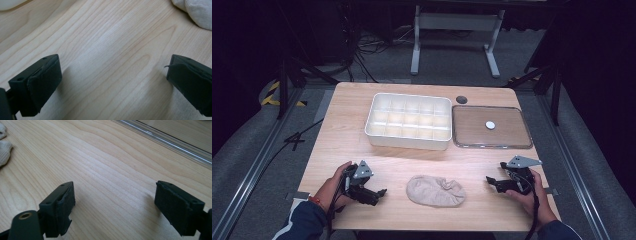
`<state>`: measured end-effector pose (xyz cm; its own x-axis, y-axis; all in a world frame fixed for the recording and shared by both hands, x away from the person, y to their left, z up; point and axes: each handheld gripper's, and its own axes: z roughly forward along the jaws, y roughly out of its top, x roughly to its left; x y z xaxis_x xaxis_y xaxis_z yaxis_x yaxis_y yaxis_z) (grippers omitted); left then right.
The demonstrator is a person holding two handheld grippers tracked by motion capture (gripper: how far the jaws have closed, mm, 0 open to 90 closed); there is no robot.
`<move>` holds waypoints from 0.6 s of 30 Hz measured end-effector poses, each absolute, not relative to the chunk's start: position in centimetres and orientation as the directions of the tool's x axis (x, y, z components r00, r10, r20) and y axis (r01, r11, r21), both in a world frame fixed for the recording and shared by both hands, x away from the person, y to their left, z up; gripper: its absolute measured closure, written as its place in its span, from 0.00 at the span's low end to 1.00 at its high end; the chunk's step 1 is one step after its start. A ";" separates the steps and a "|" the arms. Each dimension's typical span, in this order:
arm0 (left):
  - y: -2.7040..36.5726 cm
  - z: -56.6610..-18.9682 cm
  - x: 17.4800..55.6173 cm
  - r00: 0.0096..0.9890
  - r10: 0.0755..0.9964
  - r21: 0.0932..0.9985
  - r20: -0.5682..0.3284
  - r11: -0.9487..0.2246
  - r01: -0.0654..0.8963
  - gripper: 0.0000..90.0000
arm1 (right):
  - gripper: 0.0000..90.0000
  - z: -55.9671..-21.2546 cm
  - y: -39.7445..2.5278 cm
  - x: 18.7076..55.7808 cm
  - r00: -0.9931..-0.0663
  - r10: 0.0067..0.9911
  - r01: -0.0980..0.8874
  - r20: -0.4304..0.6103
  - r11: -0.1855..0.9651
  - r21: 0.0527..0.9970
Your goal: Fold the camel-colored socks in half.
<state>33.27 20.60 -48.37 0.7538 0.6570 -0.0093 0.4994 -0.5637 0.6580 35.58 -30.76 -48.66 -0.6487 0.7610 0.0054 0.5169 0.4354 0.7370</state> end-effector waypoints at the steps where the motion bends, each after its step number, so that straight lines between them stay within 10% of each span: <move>1: 20.8 -48.4 33.4 0.745 0.667 0.658 -0.011 -0.556 0.508 0.00 | 0.19 -48.7 -30.8 35.6 -0.648 0.762 0.517 0.005 0.435 0.737; 18: 21.8 -48.4 33.7 0.731 0.682 0.659 -0.016 -0.543 0.520 0.00 | 0.33 -48.4 -30.8 35.4 -0.658 0.753 0.511 0.009 0.438 0.739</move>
<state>33.70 21.84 -48.38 0.7315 0.6817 -0.0157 0.5204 -0.5431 0.6589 35.39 -30.83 -48.42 -0.6576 0.7533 0.0086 0.5113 0.4379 0.7395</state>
